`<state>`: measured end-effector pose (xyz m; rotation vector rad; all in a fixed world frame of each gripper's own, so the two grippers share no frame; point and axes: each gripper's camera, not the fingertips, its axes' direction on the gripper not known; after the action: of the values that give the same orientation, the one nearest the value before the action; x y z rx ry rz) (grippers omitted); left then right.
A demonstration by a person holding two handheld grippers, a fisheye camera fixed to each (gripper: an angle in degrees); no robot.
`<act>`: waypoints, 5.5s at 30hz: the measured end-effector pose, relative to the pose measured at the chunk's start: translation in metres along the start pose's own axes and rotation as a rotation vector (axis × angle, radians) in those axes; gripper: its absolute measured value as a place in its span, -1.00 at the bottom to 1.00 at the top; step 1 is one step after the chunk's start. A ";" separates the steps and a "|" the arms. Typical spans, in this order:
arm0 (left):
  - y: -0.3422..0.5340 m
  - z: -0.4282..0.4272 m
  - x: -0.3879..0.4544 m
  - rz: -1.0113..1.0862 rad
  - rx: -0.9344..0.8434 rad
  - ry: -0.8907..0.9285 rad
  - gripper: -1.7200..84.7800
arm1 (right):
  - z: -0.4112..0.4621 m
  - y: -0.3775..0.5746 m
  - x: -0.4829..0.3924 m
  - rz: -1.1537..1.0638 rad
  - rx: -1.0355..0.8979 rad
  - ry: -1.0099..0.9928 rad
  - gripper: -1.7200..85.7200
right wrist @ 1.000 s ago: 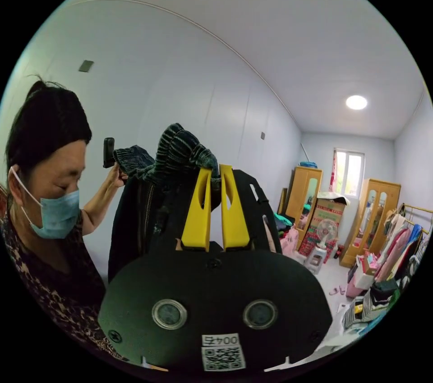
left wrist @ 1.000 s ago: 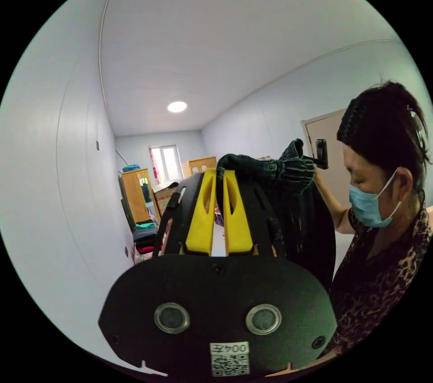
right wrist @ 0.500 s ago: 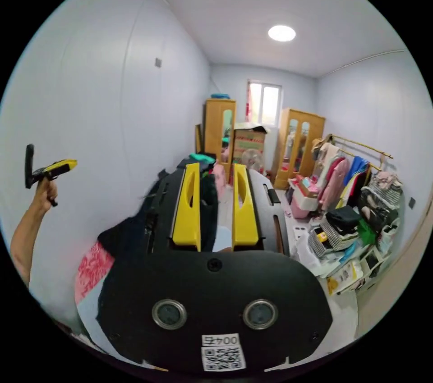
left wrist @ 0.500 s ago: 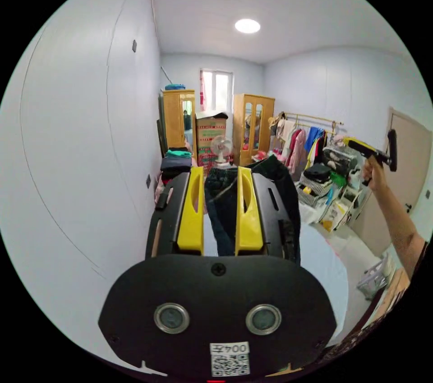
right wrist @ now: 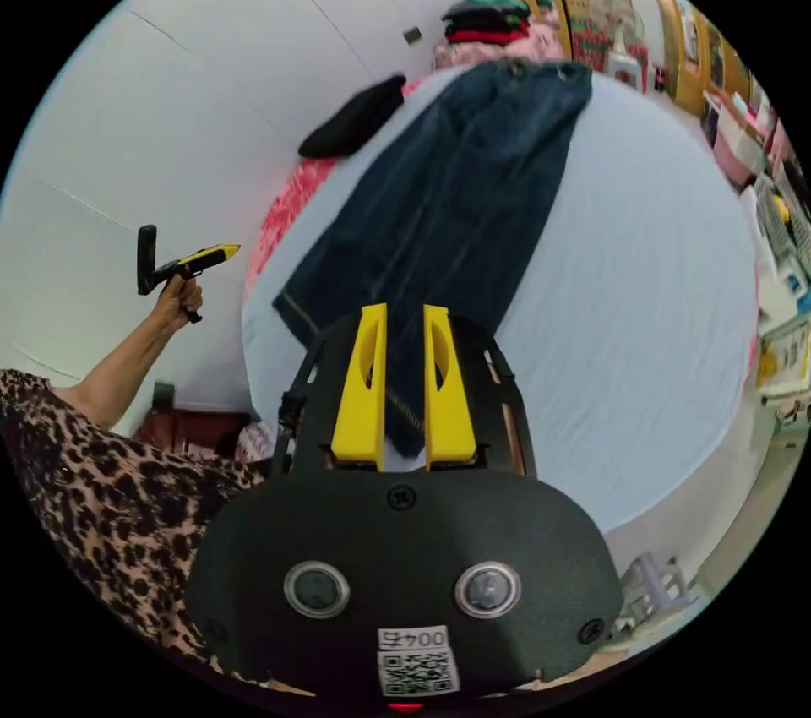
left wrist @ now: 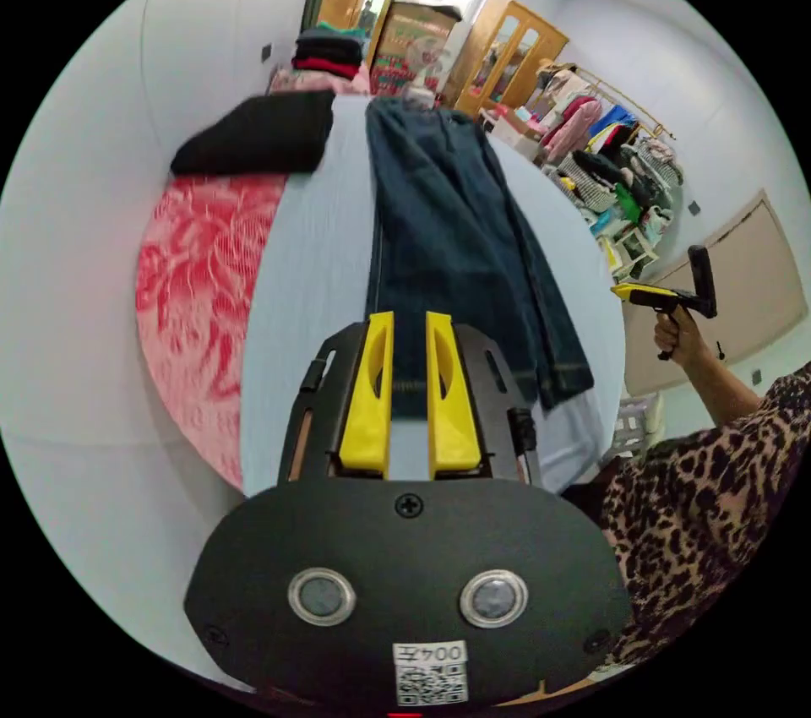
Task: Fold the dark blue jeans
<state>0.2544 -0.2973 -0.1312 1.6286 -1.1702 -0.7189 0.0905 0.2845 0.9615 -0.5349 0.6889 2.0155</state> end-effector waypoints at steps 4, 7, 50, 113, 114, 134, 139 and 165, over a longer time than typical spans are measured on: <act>0.091 0.028 -0.018 -0.217 -0.090 0.096 -0.82 | 0.033 0.057 0.046 0.071 -0.126 -0.044 -0.78; 0.127 0.037 -0.024 -0.331 -0.108 0.174 -0.82 | 0.036 0.074 0.078 0.072 -0.168 -0.033 -0.78; -0.003 0.018 -0.306 -0.319 -0.096 0.193 -0.70 | -0.085 0.054 0.474 0.587 0.140 -0.647 -0.68; -0.031 -0.066 -0.452 -0.493 -0.081 0.610 -0.91 | -0.118 0.027 0.425 0.485 -0.036 -0.416 -0.89; -0.031 -0.067 -0.452 -0.496 -0.071 0.605 -0.91 | -0.123 0.021 0.412 0.448 -0.036 -0.400 -0.89; 0.019 -0.004 -0.450 -0.441 -0.187 0.395 -0.90 | -0.108 0.046 0.343 0.218 -0.297 -0.272 -0.81; 0.037 -0.026 -0.425 -0.431 -0.092 0.396 -0.88 | -0.223 0.080 0.410 0.383 -0.013 -0.065 -0.72; 0.024 0.204 -0.087 -0.244 -0.309 0.406 -0.92 | -0.362 0.101 0.513 0.250 -0.024 -0.046 -0.96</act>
<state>0.0381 -0.2925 -0.1874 1.5712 -0.5476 -0.6451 -0.2127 0.3242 0.4036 -0.4316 0.7344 2.2636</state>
